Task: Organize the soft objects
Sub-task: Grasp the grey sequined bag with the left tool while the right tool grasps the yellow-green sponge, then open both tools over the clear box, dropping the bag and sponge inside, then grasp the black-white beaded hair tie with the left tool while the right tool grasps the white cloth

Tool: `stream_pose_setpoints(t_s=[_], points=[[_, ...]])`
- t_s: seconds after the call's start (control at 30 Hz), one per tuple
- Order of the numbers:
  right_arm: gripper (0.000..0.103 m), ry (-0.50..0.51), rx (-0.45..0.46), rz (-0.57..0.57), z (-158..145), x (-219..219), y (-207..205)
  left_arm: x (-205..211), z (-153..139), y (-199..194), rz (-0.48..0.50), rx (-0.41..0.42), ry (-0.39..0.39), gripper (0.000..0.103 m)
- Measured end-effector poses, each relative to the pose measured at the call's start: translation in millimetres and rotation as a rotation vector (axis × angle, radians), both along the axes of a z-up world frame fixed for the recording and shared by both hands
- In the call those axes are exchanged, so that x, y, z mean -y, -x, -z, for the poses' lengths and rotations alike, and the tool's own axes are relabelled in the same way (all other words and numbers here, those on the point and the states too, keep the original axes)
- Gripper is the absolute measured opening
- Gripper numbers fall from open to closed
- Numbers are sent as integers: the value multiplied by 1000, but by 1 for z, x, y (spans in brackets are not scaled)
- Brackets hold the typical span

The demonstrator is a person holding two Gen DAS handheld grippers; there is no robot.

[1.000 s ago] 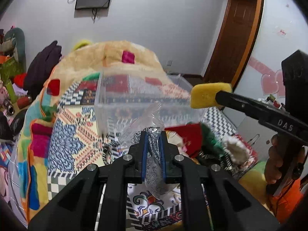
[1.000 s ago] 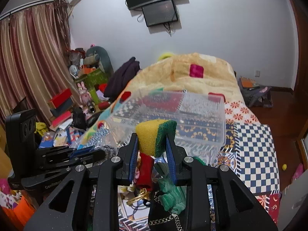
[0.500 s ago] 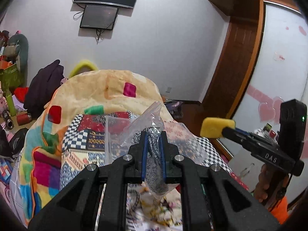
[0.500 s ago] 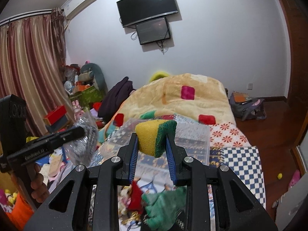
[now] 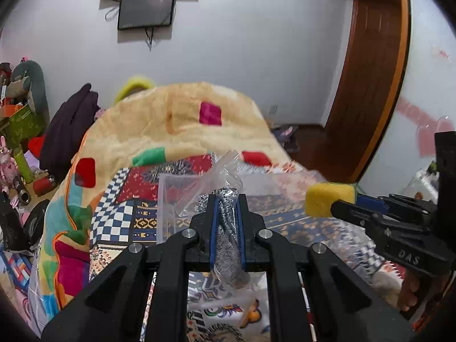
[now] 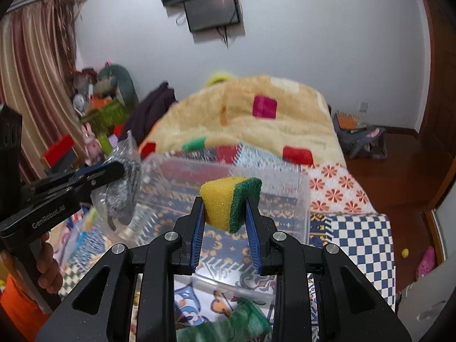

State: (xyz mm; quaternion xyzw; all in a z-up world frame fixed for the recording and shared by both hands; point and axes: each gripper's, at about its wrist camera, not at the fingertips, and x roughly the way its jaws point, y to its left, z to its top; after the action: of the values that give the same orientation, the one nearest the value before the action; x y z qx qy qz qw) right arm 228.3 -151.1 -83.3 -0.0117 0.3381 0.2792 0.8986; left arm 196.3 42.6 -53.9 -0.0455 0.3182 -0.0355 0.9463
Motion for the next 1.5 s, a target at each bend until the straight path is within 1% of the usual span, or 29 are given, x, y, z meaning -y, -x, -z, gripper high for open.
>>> stream_pose_setpoints(t_s=[0.17,0.33,0.37,0.4,0.43,0.47,0.5,0.53,0.63,0.7,0.73,0.77,0.83,0.87,0.93,1.0,1.17,1.27,1.37,1.43,1.5], points=[[26,77,-62,-8,23,-10,-11,2,27,-23,-2,-103,-17,11],[27,128,-89,-31,31,-18,-10,5,42,-29,38,-183,23,12],[29,130,-92,-37,31,-19,-10,5,43,-28,50,-196,36,18],[31,133,-95,-44,31,-20,-8,5,42,-27,53,-200,44,25],[39,134,-96,-49,30,-19,-6,5,40,-24,50,-193,50,30],[49,132,-94,-49,29,-20,-6,4,37,-20,46,-179,50,36],[53,127,-84,-47,26,-18,-3,4,33,-15,43,-163,49,40],[58,119,-73,-47,23,-16,-2,3,29,-11,43,-151,50,41],[60,93,-47,-54,12,-9,6,0,14,4,50,-120,56,44],[63,67,-33,-57,2,0,14,-2,4,16,50,-98,50,52],[67,55,-24,-58,-3,7,19,-4,-2,23,48,-86,44,55],[72,43,-13,-59,-8,13,24,-5,-8,32,46,-72,39,59],[76,34,8,-54,-16,24,34,-7,-16,43,44,-58,33,64],[79,36,15,-51,-19,27,38,-8,-19,49,42,-54,26,67],[83,55,37,-32,-24,39,49,-10,-22,59,35,-54,13,71],[83,81,45,-12,-25,53,59,-12,-21,69,29,-67,7,78],[83,137,5,35,-13,84,75,-14,-1,78,19,-140,-27,79],[83,163,-48,55,2,99,82,-18,19,80,5,-190,-55,79],[83,169,-118,68,20,112,87,-20,38,83,-3,-235,-62,78],[83,163,-158,67,30,118,87,-22,49,86,-8,-260,-67,75],[83,164,-204,64,43,119,87,-22,58,87,-4,-282,-72,67]])
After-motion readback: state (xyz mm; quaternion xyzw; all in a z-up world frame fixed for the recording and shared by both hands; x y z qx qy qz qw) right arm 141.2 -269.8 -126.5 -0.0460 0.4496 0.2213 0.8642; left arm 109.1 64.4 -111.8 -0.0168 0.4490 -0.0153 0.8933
